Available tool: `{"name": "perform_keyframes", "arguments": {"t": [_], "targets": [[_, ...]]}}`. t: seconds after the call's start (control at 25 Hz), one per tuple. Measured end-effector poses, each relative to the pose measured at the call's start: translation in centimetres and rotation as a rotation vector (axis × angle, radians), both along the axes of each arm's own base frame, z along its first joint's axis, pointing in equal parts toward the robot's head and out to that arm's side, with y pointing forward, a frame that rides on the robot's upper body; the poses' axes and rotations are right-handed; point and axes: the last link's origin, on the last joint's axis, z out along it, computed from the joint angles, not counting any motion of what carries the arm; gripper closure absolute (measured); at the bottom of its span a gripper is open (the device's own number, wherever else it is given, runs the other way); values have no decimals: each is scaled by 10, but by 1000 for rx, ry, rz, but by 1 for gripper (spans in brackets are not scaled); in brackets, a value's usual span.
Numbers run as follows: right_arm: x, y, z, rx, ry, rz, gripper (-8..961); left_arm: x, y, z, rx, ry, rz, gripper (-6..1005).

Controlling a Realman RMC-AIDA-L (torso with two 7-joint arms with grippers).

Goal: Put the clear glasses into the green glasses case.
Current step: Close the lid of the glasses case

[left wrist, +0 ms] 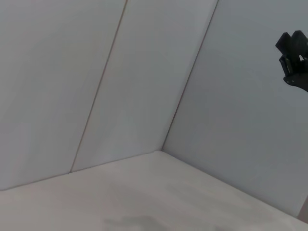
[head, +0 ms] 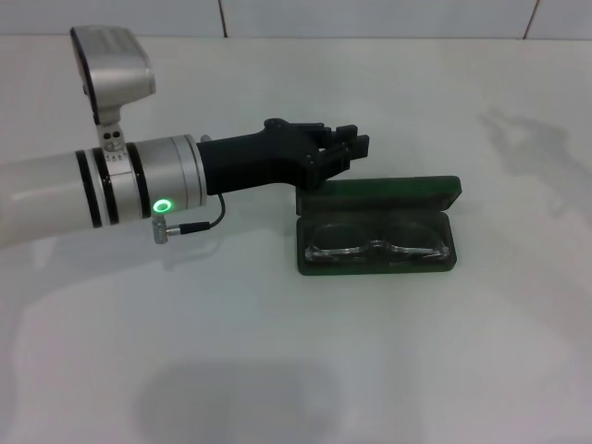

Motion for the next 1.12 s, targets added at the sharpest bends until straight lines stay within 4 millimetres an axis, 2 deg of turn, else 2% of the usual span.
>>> {"name": "perform_keyframes", "arguments": {"t": [0.2,0.52,1.12], "targets": [[3,6,-5,17,20,-17,797,-1,1,-4,2,18,13,783],[1,11,-10,16,17,-20,797,8,8,-25,-29,114,9,783],[6,12,-18,-7,25,-48,796,5,9,-27,-29,132,32,784]]}}
